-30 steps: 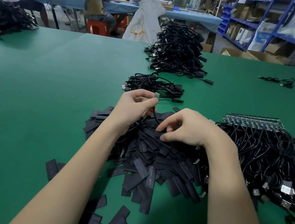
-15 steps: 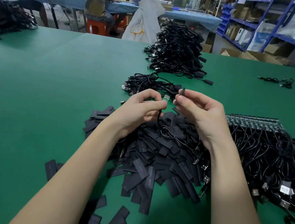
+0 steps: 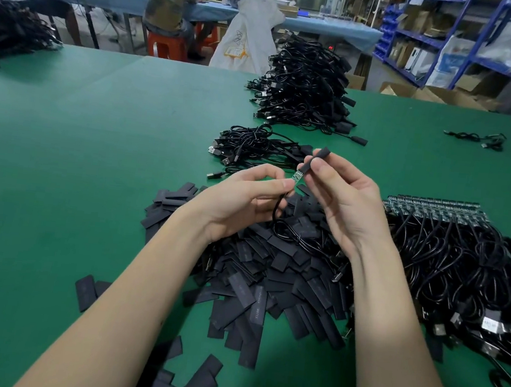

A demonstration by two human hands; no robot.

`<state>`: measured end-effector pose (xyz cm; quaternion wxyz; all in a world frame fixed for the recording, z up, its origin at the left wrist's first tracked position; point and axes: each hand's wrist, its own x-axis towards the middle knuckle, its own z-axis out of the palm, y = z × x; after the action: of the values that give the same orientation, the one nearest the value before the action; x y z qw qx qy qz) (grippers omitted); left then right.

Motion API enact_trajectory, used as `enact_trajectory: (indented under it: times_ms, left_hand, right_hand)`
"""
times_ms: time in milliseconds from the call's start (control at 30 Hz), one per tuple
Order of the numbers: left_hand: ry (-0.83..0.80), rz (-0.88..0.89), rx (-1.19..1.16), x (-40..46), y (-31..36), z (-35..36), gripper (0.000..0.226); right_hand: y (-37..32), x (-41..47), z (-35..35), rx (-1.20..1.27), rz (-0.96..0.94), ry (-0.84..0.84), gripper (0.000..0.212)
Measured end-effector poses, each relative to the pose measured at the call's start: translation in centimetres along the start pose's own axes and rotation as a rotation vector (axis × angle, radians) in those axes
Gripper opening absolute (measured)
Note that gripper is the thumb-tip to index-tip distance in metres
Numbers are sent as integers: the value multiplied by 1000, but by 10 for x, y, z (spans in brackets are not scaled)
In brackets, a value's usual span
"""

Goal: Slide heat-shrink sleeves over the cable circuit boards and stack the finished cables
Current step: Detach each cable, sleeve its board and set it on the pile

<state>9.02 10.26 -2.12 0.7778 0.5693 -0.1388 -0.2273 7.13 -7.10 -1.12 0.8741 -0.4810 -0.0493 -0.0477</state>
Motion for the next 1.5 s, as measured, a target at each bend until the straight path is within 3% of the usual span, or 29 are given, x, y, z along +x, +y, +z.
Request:
enact_trajectory:
  times_ms: [367,1000,1167,1267,1367,1500]
  left_hand:
    - [-54,-16,-35,-2,-1,-4,18]
    - [-36,-20,-42,-4,1,-6,14]
    - [10,83,20,-1,3,-6,14]
    - [84,203,168,1,2,-6,19]
    - [150,324,355,1,2,-5,15]
    - [222,460,539,1,0,-1,9]
  right_hand:
    - [-5,-4,-3,-48,76,-85,15]
    - [-2,-3,-1,-129,163,-123,24]
    - [-2,-1,-3,-49,120,2,29]
    - [-4,1,-5,1,97,82,30]
    - [-4,1,-5,13,96,96,17]
    - [-3,2,-4,10,94,92,16]
